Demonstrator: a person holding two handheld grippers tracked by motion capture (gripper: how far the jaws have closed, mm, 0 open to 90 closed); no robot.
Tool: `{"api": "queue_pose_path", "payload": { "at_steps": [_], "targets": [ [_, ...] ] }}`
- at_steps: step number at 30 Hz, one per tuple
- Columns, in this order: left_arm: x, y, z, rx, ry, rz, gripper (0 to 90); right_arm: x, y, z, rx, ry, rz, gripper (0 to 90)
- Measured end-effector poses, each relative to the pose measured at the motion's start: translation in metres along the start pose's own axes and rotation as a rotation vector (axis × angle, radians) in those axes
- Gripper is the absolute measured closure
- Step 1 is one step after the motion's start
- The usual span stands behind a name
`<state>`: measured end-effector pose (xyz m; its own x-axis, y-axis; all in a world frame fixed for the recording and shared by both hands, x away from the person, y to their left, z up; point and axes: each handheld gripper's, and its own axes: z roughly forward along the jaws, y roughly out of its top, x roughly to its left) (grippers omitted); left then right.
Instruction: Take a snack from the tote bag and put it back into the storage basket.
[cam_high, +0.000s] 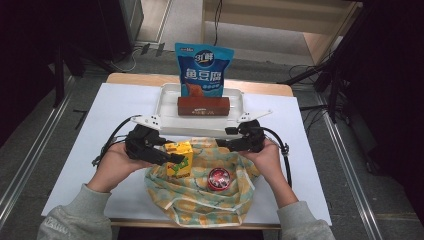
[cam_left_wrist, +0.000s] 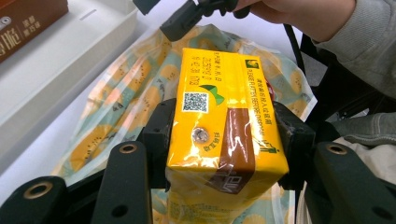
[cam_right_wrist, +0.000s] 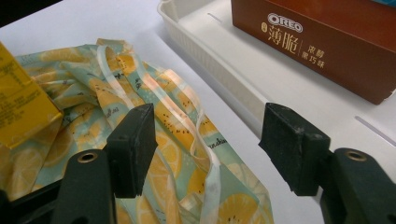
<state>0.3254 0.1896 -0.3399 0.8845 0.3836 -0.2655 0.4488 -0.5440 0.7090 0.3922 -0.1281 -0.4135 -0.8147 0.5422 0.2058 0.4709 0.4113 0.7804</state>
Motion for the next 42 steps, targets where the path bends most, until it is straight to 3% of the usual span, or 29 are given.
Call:
{"api": "queue_pose_path", "payload": {
  "at_steps": [21,42],
  "targets": [
    [0.016,0.018,-0.015,-0.010,0.018,-0.021,50.9,0.003,-0.001,-0.003,0.000,0.002,-0.005,34.9],
    [0.041,0.033,-0.025,-0.030,0.050,-0.041,51.2,0.004,0.001,-0.005,-0.011,-0.002,-0.017,34.9]
  ]
}}
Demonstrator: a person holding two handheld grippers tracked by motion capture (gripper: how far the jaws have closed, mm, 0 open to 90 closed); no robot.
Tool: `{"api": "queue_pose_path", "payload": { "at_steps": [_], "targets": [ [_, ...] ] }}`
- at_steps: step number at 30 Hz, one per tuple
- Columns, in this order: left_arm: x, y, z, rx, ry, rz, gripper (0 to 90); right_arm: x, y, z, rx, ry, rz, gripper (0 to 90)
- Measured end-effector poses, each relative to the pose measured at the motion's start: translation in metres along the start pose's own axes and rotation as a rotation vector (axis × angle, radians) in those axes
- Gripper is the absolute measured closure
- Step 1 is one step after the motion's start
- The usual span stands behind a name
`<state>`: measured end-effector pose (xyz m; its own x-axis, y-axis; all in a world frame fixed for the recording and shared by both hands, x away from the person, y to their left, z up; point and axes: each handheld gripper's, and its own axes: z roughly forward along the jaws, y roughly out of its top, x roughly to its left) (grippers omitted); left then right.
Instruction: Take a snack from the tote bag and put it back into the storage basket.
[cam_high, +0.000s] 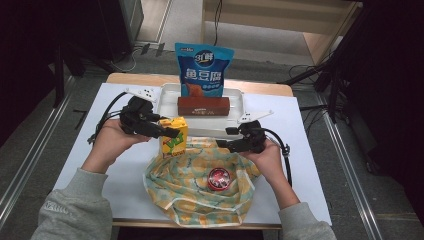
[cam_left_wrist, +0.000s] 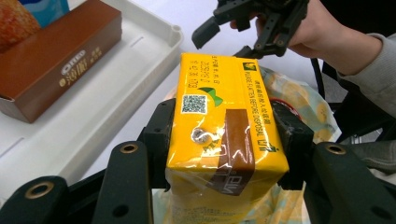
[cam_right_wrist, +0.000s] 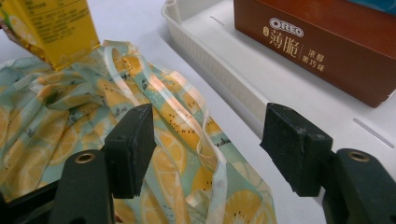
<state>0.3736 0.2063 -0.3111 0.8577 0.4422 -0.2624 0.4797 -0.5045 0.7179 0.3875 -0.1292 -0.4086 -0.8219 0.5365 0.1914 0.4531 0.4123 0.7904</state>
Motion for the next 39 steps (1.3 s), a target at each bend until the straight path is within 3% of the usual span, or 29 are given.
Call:
{"api": "queue_pose_path", "payload": {
  "at_steps": [34,39],
  "targets": [
    [0.036,0.018,0.005,-0.035,0.036,-0.042,51.4,0.005,-0.002,-0.004,-0.008,0.005,-0.009,35.0],
    [0.036,0.019,0.005,-0.056,0.038,-0.023,51.4,0.006,-0.002,-0.005,-0.004,0.005,-0.001,35.0]
  ]
}}
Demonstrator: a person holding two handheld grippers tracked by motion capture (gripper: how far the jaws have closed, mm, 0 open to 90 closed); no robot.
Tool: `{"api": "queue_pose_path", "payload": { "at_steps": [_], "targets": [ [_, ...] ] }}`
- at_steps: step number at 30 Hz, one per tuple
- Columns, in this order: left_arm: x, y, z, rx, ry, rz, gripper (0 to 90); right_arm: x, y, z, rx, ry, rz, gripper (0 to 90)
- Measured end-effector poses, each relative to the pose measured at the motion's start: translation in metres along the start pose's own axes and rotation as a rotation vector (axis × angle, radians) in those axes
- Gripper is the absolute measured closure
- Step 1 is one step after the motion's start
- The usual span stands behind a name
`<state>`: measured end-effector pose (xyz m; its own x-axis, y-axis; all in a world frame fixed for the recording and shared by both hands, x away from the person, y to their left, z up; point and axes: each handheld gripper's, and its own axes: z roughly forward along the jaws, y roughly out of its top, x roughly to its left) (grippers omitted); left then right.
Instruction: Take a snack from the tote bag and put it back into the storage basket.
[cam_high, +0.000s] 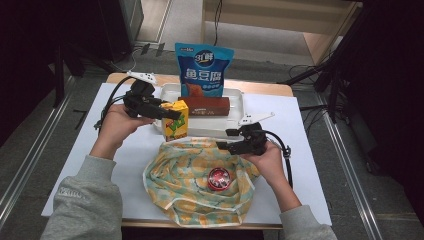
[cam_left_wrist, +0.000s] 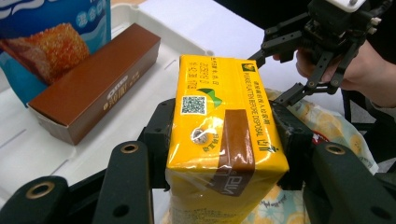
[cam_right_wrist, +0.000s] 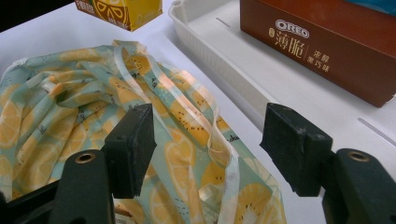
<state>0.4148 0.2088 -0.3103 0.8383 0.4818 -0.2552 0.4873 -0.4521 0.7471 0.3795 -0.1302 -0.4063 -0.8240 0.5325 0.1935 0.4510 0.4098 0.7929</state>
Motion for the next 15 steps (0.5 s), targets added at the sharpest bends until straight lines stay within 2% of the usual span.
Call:
{"api": "queue_pose_path", "payload": {
  "at_steps": [5,15],
  "targets": [
    [0.005,0.000,0.001,0.007,0.042,0.013,51.5,0.002,-0.001,-0.002,-0.010,0.007,0.000,35.0],
    [0.020,0.000,0.007,-0.004,0.049,-0.007,51.6,0.005,-0.006,-0.006,-0.010,-0.004,0.001,35.1]
  ]
}}
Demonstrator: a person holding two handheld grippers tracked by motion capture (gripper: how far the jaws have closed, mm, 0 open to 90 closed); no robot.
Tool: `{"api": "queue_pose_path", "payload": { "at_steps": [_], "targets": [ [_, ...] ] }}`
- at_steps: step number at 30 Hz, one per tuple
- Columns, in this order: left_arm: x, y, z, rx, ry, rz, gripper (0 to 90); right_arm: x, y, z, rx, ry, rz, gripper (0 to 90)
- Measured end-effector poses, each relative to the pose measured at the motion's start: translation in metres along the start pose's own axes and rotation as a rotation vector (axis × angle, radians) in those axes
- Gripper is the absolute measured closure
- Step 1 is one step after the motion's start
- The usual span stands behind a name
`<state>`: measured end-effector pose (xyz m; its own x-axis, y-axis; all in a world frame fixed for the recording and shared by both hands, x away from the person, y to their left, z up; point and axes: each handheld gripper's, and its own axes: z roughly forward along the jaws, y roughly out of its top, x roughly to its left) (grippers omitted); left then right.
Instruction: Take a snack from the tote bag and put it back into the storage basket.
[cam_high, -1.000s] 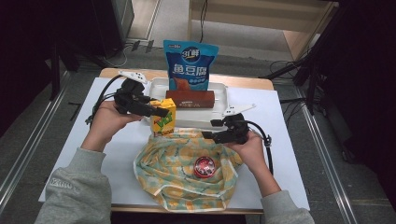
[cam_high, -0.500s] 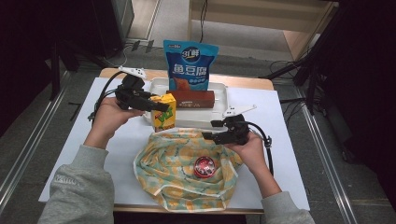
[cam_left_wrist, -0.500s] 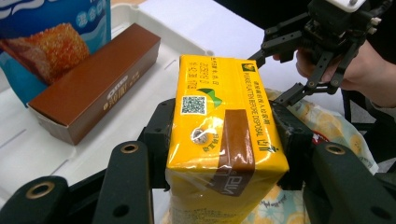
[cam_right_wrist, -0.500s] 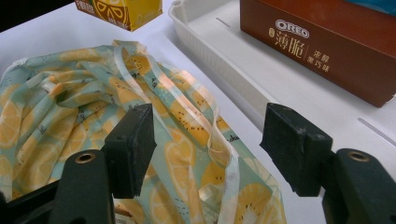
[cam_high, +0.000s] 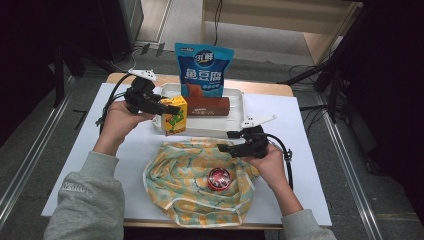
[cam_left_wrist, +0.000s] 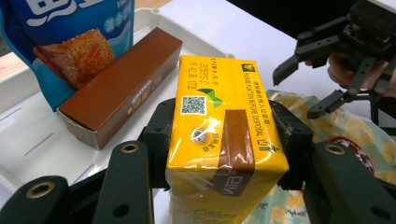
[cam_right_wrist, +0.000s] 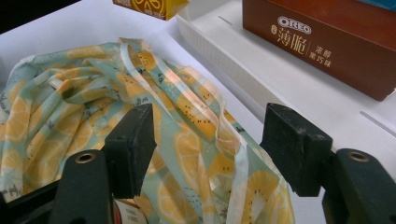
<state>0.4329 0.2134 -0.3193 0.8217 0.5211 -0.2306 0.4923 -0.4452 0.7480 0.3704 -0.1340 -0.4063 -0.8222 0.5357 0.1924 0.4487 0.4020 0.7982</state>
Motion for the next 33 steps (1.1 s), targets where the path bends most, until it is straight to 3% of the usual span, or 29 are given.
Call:
{"api": "queue_pose_path", "payload": {
  "at_steps": [9,12,33],
  "targets": [
    [0.011,-0.002,0.005,-0.030,0.024,0.001,51.6,0.003,-0.004,-0.005,-0.006,-0.005,0.004,35.0],
    [0.016,-0.003,0.009,-0.020,0.040,0.003,51.6,0.004,-0.006,-0.006,-0.003,-0.007,0.008,35.1],
    [0.044,-0.012,0.015,-0.037,0.104,-0.054,51.7,0.008,-0.008,-0.008,0.003,-0.013,0.002,35.0]
  ]
}}
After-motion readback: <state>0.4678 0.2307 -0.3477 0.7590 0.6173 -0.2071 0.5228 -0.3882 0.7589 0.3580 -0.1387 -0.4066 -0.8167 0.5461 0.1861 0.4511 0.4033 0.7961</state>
